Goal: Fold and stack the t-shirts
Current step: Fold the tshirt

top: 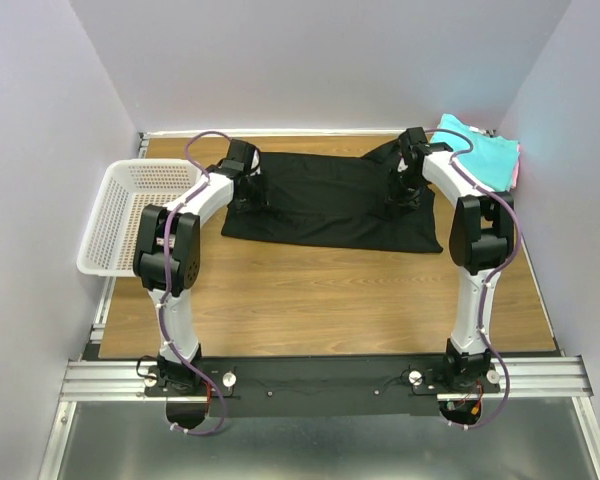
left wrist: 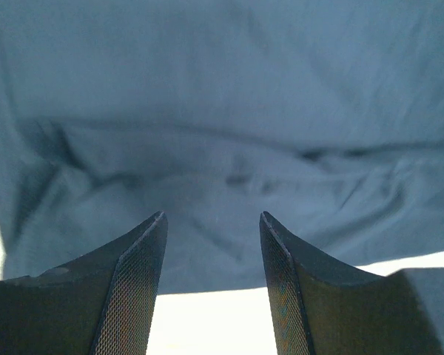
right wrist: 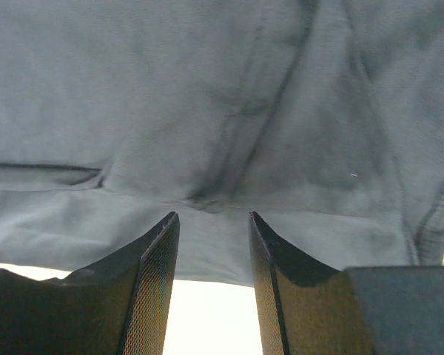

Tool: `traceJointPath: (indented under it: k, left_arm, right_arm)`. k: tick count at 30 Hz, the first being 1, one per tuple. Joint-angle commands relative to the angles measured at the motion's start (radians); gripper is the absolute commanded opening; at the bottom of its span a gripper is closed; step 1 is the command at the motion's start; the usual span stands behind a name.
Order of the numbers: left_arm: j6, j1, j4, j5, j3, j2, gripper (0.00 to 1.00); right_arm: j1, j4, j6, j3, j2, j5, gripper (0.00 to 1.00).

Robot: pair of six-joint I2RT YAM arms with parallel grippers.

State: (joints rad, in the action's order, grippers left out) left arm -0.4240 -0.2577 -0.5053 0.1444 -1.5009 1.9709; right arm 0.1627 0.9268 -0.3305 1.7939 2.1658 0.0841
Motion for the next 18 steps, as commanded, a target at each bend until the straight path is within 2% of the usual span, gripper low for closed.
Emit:
traceJointPath:
  k: [1, 10, 18]
  left_arm:
    - [-0.001, 0.012, 0.025, 0.046, 0.06, -0.017, 0.61]
    - [0.01, 0.012, 0.062, 0.04, 0.163, -0.029, 0.61]
    - [0.011, 0.012, 0.07, 0.035, 0.183, -0.032, 0.61]
  right_arm:
    - [0.003, -0.055, -0.021, -0.008, -0.001, 0.071, 0.49]
    - [0.005, -0.074, -0.001, -0.021, 0.042, 0.052, 0.47]
    - [0.005, -0.072, 0.007, -0.021, 0.063, 0.048, 0.46]
